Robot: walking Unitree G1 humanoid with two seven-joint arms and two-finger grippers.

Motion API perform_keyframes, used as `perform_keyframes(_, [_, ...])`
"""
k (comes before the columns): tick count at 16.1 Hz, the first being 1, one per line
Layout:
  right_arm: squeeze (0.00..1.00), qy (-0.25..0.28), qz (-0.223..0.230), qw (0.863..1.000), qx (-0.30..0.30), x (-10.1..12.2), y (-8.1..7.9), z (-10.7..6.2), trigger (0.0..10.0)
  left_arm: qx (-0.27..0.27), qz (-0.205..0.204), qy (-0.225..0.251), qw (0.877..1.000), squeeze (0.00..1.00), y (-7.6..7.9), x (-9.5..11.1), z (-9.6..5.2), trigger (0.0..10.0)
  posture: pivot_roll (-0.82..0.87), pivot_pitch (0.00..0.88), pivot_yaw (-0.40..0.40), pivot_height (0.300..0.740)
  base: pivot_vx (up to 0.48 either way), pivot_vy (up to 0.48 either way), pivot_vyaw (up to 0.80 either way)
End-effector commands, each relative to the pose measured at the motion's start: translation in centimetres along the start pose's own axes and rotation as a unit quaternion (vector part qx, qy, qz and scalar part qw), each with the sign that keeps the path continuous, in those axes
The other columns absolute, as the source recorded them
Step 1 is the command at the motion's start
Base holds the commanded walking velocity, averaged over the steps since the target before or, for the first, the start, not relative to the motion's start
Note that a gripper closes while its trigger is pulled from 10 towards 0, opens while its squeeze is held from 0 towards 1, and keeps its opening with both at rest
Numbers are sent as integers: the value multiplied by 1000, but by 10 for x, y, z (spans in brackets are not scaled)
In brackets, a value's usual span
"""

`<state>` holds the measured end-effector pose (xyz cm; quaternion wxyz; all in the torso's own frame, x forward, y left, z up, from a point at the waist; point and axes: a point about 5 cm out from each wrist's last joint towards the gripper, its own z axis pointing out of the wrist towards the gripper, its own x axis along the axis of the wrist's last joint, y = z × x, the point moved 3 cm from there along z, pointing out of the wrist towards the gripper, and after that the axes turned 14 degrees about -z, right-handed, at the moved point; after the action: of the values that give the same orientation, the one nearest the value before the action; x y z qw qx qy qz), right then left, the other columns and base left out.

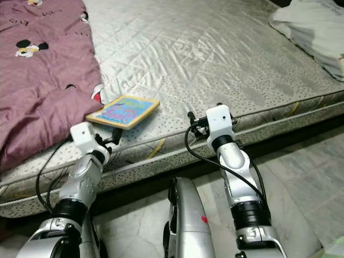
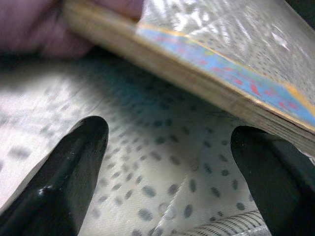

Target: Clean up the room

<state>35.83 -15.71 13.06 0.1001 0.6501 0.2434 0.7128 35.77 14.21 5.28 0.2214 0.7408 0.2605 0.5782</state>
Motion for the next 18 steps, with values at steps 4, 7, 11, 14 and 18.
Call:
perform_keyframes(4, [0, 3, -6, 1000, -4, 1, 5, 1, 10000, 20, -85, 7, 996, 0, -4, 1, 5, 10000, -111, 48, -92, 494, 0, 0, 0])
perform_keyframes(7, [0, 1, -8, 1000, -5, 0, 6, 0, 10000, 54, -151, -7, 987, 0, -15, -5, 6, 10000, -111, 48, -92, 494, 0, 0, 0])
perform_keyframes(11, [0, 0, -11, 1000, -7, 0, 8, 0, 10000, 58, -89, -117, 987, 0, -5, -39, -1, 10000, -110, 47, -92, 494, 0, 0, 0])
perform_keyframes(14, [0, 0, -11, 1000, -6, 0, 8, 1, 10000, 40, -64, -165, 983, 0, 5, -54, -20, 10000, -103, 49, -91, 494, 0, 0, 0])
perform_keyframes(18, [0, -3, -13, 1000, -6, -3, 9, 1, 10000, 17, 3, -201, 979, 0, 1, -49, -54, 10000, -88, 56, -89, 494, 0, 0, 0])
